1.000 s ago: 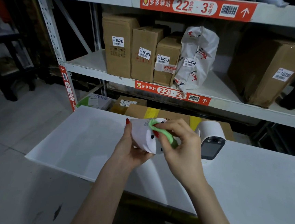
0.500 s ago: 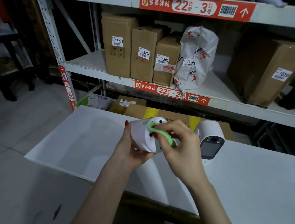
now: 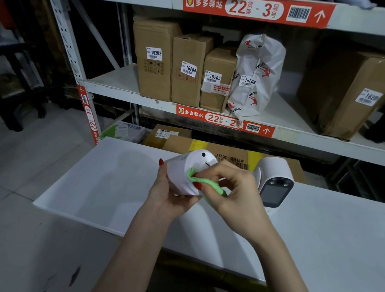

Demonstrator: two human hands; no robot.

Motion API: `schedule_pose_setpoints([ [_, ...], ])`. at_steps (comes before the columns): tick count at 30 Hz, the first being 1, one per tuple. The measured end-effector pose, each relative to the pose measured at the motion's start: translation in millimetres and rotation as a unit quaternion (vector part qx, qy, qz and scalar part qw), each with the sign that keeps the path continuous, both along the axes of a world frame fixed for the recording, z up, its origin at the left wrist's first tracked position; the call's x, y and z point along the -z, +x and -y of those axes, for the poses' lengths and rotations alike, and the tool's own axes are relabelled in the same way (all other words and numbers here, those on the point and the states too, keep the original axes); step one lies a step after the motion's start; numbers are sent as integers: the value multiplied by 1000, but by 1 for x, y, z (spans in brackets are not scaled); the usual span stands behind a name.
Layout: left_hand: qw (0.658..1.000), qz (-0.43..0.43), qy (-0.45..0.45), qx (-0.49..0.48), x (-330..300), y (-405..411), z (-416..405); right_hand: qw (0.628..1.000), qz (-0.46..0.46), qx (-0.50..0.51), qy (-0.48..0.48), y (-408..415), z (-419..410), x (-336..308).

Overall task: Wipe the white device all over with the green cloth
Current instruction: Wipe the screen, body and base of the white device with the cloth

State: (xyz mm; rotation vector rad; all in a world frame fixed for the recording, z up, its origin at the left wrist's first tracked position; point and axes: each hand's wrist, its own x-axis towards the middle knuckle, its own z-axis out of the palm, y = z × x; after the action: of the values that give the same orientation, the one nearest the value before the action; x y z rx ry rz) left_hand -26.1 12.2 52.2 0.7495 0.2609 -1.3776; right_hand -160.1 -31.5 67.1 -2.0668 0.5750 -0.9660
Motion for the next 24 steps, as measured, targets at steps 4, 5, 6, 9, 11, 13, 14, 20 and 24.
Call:
schedule_pose_setpoints([
  [4, 1000, -11, -1, -15, 2, 4, 0, 1000, -8, -8, 10, -1, 2, 2],
  [5, 1000, -15, -1, -17, 2, 4, 0, 1000, 0, 11, 13, 0, 3, 3],
  [6, 1000, -15, 1, -21, 3, 5, 0, 999, 9, 32, 17, 0, 4, 4],
  [9, 1000, -13, 6, -26, 4, 6, 2, 998, 11, 56, 21, -1, 6, 4],
  [11, 1000, -13, 2, -17, 5, 6, 1, 999, -2, 26, 27, -2, 5, 3],
  [13, 1000, -7, -2, -14, 6, 6, 0, 1000, -8, -4, 30, -2, 3, 2],
  [14, 1000, 0, -2, -15, 5, 6, 0, 999, -9, -16, 31, -2, 2, 1],
  [20, 1000, 1, -9, -26, 4, 7, 0, 999, 16, 29, 41, 0, 4, 3],
  [24, 999, -23, -15, -34, 7, 9, 3, 996, 24, 80, 27, -1, 8, 4],
])
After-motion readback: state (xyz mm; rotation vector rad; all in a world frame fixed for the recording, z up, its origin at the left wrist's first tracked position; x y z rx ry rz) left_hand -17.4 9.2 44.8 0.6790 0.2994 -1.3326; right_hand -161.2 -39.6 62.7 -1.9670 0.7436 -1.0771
